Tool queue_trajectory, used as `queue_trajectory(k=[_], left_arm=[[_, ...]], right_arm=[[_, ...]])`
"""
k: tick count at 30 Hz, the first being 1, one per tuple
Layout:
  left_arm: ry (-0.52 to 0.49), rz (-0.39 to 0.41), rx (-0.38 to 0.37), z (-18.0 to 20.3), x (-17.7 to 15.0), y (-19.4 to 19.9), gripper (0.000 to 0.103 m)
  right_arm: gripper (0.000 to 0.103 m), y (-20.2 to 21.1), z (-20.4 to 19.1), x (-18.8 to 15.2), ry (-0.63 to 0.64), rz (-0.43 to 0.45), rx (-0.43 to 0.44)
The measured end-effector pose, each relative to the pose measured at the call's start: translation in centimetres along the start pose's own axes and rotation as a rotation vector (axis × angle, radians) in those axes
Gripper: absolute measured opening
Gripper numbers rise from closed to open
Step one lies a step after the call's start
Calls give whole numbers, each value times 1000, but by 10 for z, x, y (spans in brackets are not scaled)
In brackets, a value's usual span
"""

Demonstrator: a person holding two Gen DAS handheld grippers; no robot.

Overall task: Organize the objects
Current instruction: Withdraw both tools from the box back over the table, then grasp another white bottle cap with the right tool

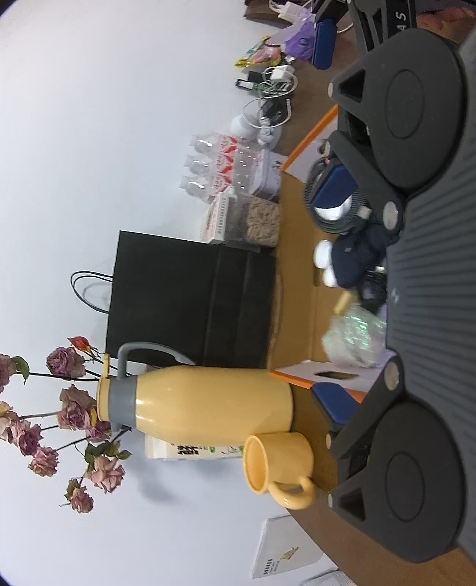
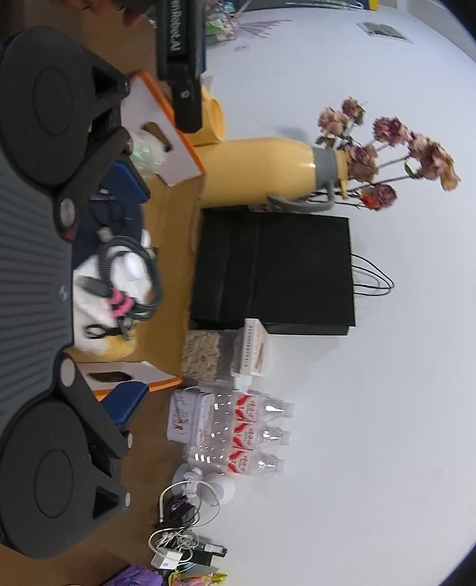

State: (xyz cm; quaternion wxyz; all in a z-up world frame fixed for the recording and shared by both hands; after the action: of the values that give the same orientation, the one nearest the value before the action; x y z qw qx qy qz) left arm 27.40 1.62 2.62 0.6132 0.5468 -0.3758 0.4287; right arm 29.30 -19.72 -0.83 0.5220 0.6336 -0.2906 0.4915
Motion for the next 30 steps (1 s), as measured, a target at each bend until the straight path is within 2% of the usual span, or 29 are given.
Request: queue_trajectory(k=[13,21,23,25,30], left_arm=[[8,-109,21,-15,-46,41,103],[19,-160,35,-20,-72,63,103],[20,-170,38,-20,-77,67,103],[19,-179,38,-20,-81,70,103],[18,-191,35,-18,-87,75,103]], right_arm=[[103,38,-2,-66,6,-154,6],[103,53,-15,-97,14,-230,67],[100,53,-20,-101,17,-245,90],[88,52,-26,-104,21,-256,111],[67,38,-43,-104,66,-278,153]])
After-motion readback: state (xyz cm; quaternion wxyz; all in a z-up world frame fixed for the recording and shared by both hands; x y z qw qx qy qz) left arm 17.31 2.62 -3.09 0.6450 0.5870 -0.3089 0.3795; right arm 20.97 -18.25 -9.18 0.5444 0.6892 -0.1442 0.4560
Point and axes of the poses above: each gripper's, at about its wrist camera, not at the fingertips, and y roughly against the way its jaws point, z to its right, x to its top, the point moved 5 cm from there along -y, roughly the way its jaws point, and after that the axes turned 1 degree about -x, right-handed, at the moved point
